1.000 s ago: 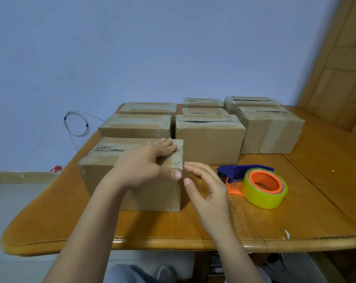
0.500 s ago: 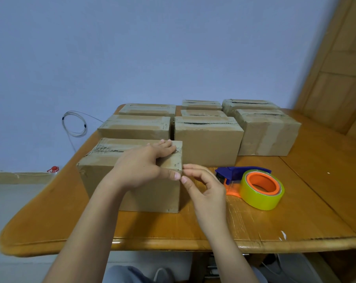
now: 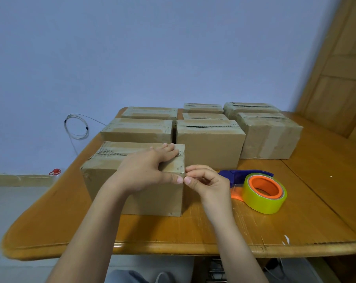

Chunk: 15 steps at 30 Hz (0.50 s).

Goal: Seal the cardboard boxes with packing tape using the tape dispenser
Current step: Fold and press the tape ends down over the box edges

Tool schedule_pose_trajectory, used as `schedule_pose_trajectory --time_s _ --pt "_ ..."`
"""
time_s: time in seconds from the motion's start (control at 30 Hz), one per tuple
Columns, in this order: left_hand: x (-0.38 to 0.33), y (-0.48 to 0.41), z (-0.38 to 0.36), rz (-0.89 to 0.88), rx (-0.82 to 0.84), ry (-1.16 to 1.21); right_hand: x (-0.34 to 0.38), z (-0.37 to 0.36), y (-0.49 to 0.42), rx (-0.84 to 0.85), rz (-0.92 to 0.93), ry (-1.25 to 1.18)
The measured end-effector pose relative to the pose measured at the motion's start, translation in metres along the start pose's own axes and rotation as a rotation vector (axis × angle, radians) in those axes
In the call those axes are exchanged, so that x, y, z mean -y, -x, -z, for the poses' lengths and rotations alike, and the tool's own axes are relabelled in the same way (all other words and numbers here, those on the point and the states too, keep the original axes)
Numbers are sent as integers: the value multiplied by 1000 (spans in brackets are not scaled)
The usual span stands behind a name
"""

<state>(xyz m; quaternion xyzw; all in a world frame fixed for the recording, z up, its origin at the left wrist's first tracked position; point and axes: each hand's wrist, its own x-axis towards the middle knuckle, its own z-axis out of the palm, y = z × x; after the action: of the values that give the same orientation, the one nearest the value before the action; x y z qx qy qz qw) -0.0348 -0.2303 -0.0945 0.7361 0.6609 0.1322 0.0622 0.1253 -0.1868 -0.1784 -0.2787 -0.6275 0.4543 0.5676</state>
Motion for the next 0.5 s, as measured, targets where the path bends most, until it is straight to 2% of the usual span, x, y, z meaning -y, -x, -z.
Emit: schedule_pose_trajectory --time_s 0.2,0.33,0.5 --pt "3 -2 -1 -20 20 -32 2 5 -16 43 -69 35" --pt "5 -3 -3 -34 16 -35 6 13 -42 200 -109 210" --pt "7 -3 -5 -48 4 -34 13 11 -77 416 3 473"
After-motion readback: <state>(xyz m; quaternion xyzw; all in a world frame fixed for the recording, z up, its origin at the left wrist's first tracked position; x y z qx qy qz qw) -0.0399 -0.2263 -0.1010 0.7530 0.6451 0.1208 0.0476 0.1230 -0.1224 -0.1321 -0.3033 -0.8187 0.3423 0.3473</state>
